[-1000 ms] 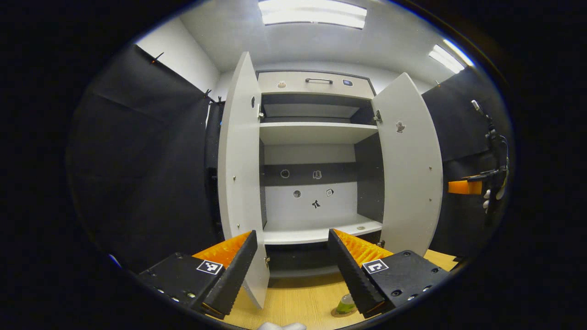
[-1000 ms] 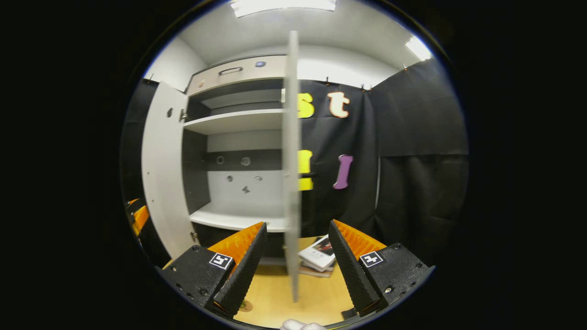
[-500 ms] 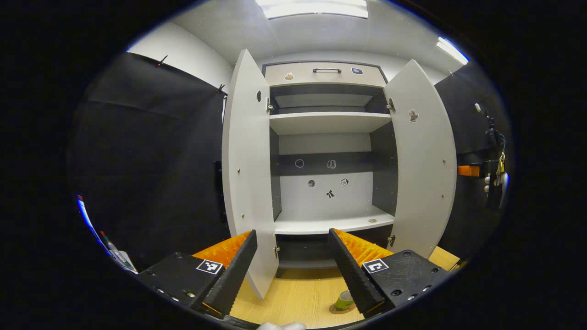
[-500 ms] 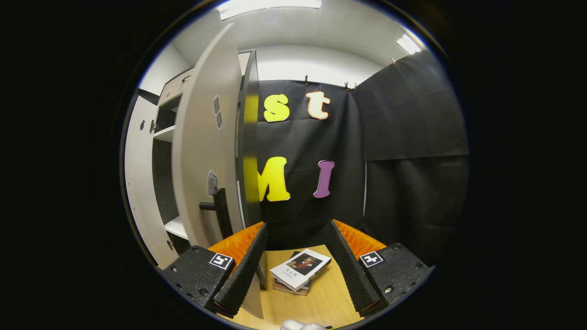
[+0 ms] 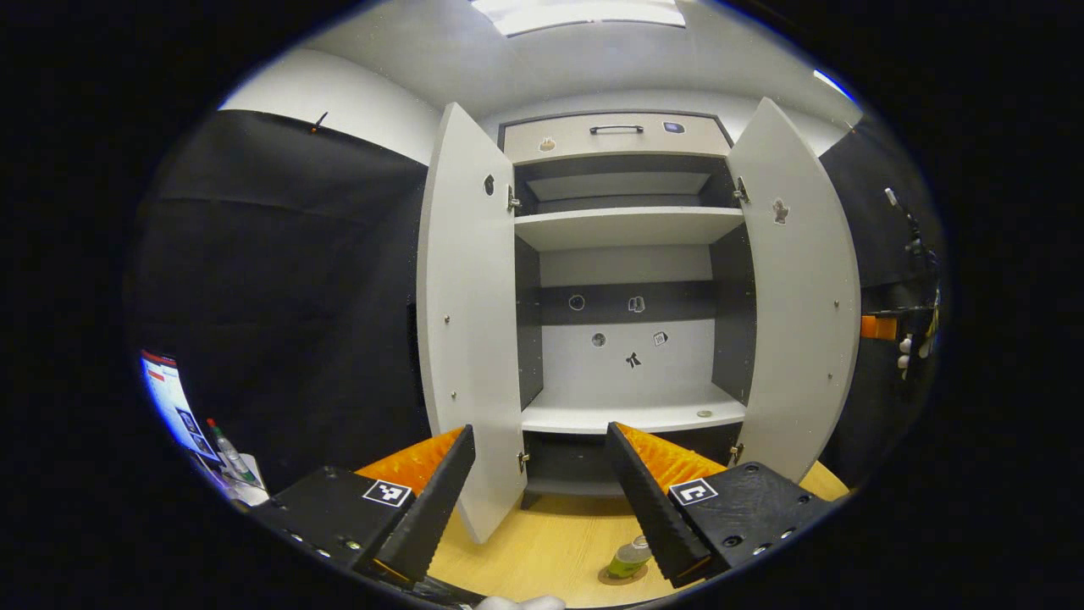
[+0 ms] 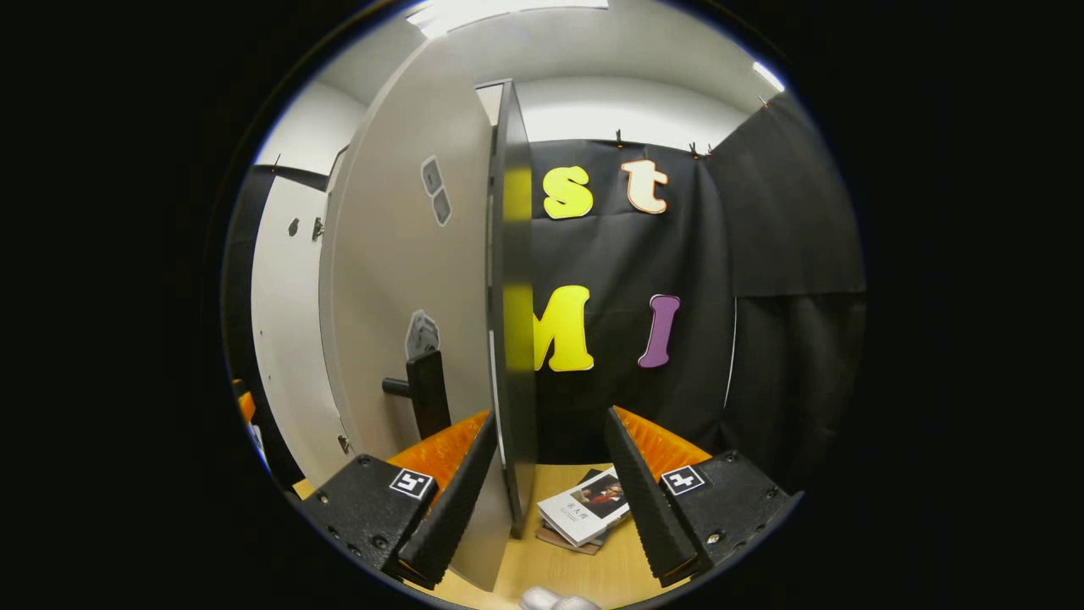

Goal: Grasp the bottle in the cabinet with the left hand and place it on the coaster, then close the right door with the right hand and the left door with the left hand.

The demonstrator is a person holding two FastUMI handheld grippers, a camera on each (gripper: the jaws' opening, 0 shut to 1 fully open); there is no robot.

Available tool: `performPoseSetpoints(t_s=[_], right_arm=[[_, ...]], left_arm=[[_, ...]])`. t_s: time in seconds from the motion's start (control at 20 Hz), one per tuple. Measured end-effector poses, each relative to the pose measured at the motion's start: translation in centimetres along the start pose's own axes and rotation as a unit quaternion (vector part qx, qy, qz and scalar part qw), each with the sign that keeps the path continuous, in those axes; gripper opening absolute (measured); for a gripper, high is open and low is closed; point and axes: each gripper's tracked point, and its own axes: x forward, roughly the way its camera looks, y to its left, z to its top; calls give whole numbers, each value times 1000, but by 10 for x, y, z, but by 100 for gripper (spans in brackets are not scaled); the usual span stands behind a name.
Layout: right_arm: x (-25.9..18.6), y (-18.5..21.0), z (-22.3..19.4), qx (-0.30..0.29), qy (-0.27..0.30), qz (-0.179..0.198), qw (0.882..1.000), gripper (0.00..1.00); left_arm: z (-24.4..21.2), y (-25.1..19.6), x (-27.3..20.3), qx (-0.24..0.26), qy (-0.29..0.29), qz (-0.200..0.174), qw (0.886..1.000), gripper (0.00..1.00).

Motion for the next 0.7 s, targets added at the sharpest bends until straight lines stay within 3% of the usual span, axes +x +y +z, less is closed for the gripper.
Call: performPoseSetpoints(t_s=[0.2, 0.45, 0.7], right_arm=[[-1, 26, -5, 15, 11, 20, 1000, 80], [10, 76, -9, 32, 22, 83, 996, 80], [28, 123, -16, -6, 22, 137, 990, 80]], left_arm=[[3, -5, -6, -3, 7, 21, 1000, 95], [8, 0, -18, -13, 4, 55, 998, 95], [12, 9, -35, -9, 4, 83, 997, 95]])
